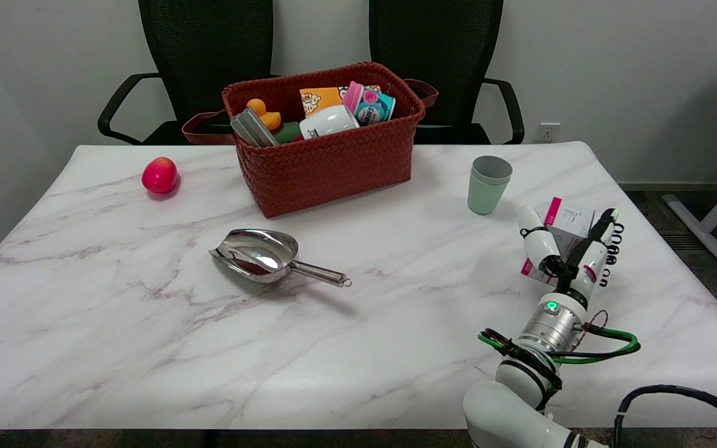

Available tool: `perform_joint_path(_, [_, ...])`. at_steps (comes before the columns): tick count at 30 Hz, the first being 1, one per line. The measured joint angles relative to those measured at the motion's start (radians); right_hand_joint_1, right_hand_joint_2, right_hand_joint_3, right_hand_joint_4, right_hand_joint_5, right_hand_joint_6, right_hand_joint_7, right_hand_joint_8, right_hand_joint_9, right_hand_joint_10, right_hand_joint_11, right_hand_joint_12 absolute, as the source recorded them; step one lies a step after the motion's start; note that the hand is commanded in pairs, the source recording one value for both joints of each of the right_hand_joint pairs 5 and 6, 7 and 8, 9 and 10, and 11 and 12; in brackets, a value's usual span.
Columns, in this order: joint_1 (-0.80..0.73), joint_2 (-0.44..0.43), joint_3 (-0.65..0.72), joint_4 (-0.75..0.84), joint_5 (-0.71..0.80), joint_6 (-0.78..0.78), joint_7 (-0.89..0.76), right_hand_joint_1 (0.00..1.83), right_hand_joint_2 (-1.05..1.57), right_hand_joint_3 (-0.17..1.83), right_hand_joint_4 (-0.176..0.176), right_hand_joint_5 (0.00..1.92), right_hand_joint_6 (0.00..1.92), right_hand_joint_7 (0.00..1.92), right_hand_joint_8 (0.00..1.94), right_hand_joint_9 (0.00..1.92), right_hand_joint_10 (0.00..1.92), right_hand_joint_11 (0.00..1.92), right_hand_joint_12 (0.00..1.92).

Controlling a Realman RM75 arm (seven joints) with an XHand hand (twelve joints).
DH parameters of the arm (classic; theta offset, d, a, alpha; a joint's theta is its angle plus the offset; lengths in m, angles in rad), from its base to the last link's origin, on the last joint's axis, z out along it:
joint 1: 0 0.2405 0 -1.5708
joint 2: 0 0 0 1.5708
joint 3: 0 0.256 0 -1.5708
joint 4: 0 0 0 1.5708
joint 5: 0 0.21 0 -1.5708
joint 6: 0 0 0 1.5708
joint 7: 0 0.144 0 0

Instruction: Pick up the white paper box.

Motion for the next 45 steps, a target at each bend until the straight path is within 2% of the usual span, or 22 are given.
perform_joint_path(17, [0.015, 0.0, 0.001, -0.044, 0.04, -0.034, 0.079, 0.78, 0.93, -0.15, 0.0, 0.0, 0.0, 0.0, 0.0, 0.0, 0.0, 0.03, 0.03])
perform_joint_path(45, [0.031, -0.003, 0.001, -0.089, 0.103, -0.088, 0.113, 0.77, 0.96, -0.17, 0.0, 0.0, 0.0, 0.0, 0.0, 0.0, 0.0, 0.03, 0.03])
